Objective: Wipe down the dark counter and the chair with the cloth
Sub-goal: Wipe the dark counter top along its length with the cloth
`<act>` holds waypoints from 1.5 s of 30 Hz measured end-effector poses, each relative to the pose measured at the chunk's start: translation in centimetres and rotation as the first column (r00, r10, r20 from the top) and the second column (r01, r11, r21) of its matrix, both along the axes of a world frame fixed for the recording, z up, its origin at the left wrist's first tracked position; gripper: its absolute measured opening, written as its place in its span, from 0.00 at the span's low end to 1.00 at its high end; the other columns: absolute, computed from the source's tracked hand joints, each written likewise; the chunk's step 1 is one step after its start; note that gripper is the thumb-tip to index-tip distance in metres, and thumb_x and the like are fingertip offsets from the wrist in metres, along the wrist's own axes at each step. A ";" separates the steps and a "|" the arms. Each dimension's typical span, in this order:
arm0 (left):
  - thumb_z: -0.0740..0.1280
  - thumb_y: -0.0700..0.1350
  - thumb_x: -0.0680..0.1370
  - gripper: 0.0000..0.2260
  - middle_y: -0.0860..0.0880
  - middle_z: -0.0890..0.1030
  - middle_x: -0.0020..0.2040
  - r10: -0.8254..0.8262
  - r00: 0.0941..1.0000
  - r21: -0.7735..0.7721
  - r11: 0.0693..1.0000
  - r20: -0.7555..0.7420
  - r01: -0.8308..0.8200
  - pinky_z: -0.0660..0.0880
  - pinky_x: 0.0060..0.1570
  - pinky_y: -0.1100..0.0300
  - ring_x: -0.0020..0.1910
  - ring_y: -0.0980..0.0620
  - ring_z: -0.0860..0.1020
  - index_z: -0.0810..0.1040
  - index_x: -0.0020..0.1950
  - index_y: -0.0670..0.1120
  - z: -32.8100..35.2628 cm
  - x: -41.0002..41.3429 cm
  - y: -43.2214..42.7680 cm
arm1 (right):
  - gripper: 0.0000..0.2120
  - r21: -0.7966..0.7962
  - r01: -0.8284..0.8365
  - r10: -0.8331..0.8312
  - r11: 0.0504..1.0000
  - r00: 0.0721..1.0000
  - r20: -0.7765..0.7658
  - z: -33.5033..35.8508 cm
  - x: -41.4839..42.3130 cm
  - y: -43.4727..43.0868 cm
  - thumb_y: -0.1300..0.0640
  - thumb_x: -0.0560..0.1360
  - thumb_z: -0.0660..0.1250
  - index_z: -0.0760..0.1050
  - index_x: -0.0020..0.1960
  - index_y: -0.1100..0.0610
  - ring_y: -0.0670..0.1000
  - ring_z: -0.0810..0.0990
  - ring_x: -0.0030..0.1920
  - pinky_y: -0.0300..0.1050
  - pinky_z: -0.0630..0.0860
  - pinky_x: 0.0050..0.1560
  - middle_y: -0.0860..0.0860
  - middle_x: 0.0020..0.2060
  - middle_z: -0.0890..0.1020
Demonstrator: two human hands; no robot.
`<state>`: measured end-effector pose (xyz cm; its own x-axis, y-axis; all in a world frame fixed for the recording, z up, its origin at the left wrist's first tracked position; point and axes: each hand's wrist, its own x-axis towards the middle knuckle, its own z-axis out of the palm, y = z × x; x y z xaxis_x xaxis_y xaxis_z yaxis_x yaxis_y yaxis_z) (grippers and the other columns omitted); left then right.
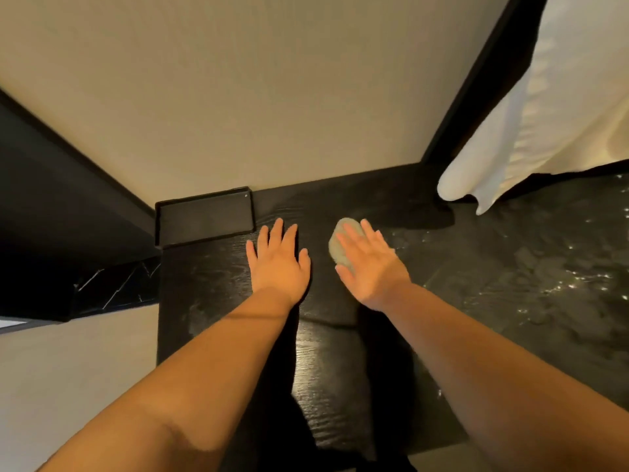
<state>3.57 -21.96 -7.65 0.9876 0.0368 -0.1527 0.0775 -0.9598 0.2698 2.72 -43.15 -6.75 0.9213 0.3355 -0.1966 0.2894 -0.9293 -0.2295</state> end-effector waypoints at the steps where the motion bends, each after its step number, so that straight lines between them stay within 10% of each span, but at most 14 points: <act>1: 0.54 0.57 0.85 0.27 0.49 0.55 0.86 0.023 1.000 0.027 0.999 0.008 -0.023 0.46 0.82 0.37 0.85 0.43 0.50 0.58 0.85 0.54 -0.3 -0.1 -0.5 | 0.32 -0.002 0.098 -0.098 0.995 0.995 -0.017 0.2 1.1 -1.2 0.42 0.83 0.53 0.51 0.84 0.53 0.60 0.45 0.82 0.61 0.49 0.81 0.51 0.83 0.52; 6: 0.53 0.57 0.83 0.28 0.49 0.55 0.86 0.043 0.999 0.064 0.997 0.029 -0.045 0.47 0.82 0.38 0.85 0.43 0.51 0.59 0.84 0.54 -0.5 -0.3 -1.0 | 0.31 0.021 0.291 -0.289 0.956 0.955 -0.070 1.0 3.6 -1.4 0.41 0.84 0.51 0.50 0.83 0.52 0.61 0.41 0.82 0.57 0.43 0.81 0.53 0.83 0.49; 13: 0.54 0.58 0.82 0.30 0.51 0.55 0.86 0.072 0.997 0.091 0.993 0.012 -0.073 0.46 0.83 0.40 0.85 0.46 0.50 0.58 0.84 0.56 -0.6 0.1 -1.2 | 0.30 0.074 -0.224 0.233 0.972 0.960 -0.155 -0.6 4.7 -2.6 0.44 0.84 0.50 0.46 0.84 0.46 0.53 0.35 0.82 0.57 0.42 0.82 0.45 0.83 0.43; 20: 0.55 0.57 0.82 0.30 0.52 0.53 0.86 0.074 0.997 0.081 0.994 -0.011 -0.072 0.45 0.83 0.41 0.85 0.47 0.48 0.56 0.85 0.57 -0.1 0.2 -1.2 | 0.31 -0.073 0.220 -0.227 0.973 0.968 -0.106 0.9 10.4 -5.5 0.45 0.85 0.50 0.44 0.84 0.50 0.59 0.38 0.82 0.56 0.41 0.80 0.51 0.83 0.42; 27: 0.52 0.58 0.80 0.32 0.51 0.54 0.86 0.078 0.997 0.065 0.995 -0.001 -0.078 0.46 0.83 0.40 0.85 0.46 0.49 0.58 0.85 0.55 -0.2 0.1 -1.3 | 0.30 0.122 -0.329 0.340 0.937 0.937 -0.083 0.0 6.1 0.1 0.48 0.83 0.54 0.54 0.83 0.50 0.57 0.42 0.83 0.51 0.37 0.79 0.50 0.83 0.51; 34: 0.54 0.59 0.79 0.32 0.49 0.55 0.86 0.125 0.992 0.075 0.989 -0.021 -0.123 0.44 0.83 0.39 0.85 0.43 0.48 0.58 0.84 0.55 0.2 0.2 -1.5 | 0.31 0.024 -0.101 0.103 0.995 0.986 -0.134 0.8 12.2 -0.4 0.48 0.85 0.50 0.44 0.84 0.52 0.56 0.36 0.82 0.55 0.39 0.81 0.51 0.83 0.41; 45: 0.56 0.61 0.78 0.35 0.47 0.60 0.83 0.168 0.985 0.104 0.981 -0.037 -0.163 0.43 0.81 0.34 0.84 0.43 0.51 0.60 0.83 0.49 0.0 0.1 -1.7 | 0.29 0.102 -0.524 0.533 0.846 0.837 -0.121 1.3 14.8 6.5 0.51 0.86 0.52 0.47 0.84 0.52 0.53 0.40 0.83 0.48 0.37 0.79 0.50 0.84 0.44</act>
